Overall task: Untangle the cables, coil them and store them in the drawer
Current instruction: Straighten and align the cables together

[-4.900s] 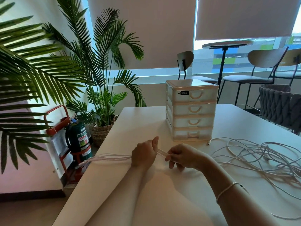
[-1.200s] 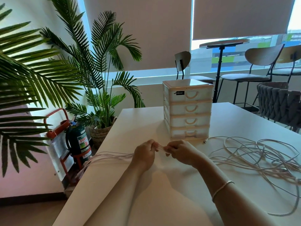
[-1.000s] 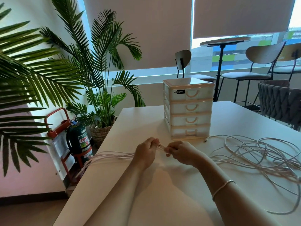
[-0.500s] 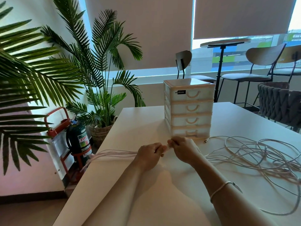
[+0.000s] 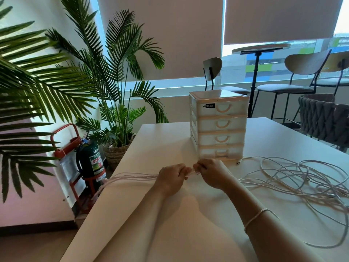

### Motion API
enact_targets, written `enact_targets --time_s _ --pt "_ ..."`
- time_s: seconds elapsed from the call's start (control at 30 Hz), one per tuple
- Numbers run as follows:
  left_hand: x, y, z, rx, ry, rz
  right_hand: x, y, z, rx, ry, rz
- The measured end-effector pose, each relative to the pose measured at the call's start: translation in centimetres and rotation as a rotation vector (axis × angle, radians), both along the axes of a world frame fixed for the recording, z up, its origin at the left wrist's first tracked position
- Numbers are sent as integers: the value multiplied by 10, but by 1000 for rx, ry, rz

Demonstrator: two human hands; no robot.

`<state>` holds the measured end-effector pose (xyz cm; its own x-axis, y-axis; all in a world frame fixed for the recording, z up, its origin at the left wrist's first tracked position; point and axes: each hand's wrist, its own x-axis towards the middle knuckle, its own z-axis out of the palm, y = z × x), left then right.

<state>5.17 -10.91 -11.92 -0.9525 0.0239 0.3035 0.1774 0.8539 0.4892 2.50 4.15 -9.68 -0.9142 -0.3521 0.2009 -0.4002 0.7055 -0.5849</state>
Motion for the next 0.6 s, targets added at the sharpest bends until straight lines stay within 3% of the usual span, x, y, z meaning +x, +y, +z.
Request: enact_targets --time_s 0.17,0.33,0.6 --pt "-3 -7 -3 -37 54 67 4 -1 0 86 -123 170" --pt "0 -1 -2 -91 75 11 4 -9 -2 16 -239 213" --pt "3 -5 1 -94 49 65 4 -1 3 41 -40 132"
